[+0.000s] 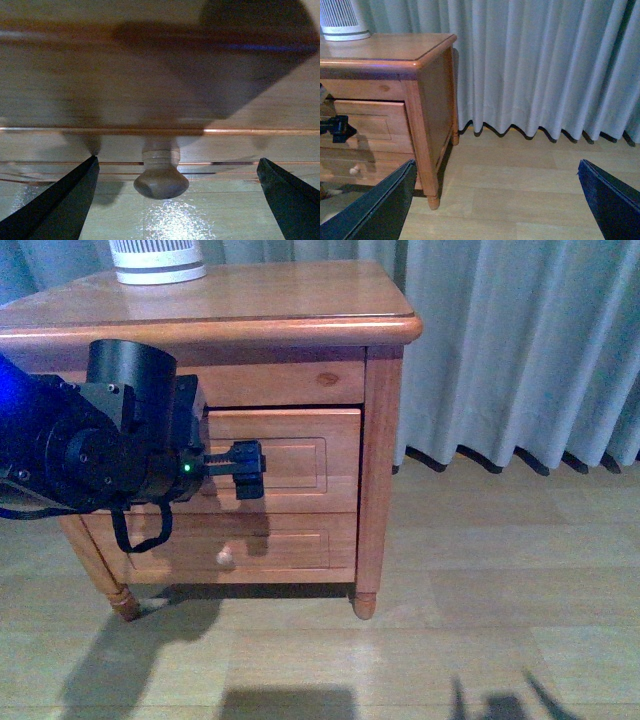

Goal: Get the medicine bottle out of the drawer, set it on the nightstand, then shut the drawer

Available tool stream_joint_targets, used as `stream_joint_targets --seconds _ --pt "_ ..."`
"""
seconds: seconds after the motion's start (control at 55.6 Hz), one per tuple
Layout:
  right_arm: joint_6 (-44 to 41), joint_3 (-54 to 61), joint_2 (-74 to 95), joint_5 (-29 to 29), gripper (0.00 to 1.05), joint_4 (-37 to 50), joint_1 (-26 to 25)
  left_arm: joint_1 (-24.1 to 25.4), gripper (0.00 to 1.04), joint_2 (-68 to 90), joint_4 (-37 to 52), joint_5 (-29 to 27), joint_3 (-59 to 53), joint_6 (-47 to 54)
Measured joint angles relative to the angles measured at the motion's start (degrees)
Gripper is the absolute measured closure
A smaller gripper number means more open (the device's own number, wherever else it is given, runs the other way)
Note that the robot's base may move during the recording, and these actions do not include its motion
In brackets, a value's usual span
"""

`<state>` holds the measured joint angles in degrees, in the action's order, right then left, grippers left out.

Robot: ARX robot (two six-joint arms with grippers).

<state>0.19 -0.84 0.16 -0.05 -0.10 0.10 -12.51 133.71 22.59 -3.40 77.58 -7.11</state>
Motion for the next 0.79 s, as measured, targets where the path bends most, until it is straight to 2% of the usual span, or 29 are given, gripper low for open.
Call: stream_joint_targets --seconds 0.072,0.108,0.522,0.792 --pt "0.0 0.0 0.0 0.02 0.07 0.0 0.0 -0.15 0.07 0.33 0.31 -0.17 0.07 0.0" --pt "-0.02 0.0 0.0 0.02 0.07 0.0 0.0 -0.24 0.11 0.48 0.42 -0.26 0.09 0.02" --pt "0.0 0.0 0.0 0.02 0.07 0.0 0.0 -0.5 0.77 1.33 1.46 -2.47 0.52 0.72" --pt "0.0 0.0 0.0 0.02 0.07 0.0 0.0 -0.46 0.79 1.38 4.63 -2.64 -0.79 2.4"
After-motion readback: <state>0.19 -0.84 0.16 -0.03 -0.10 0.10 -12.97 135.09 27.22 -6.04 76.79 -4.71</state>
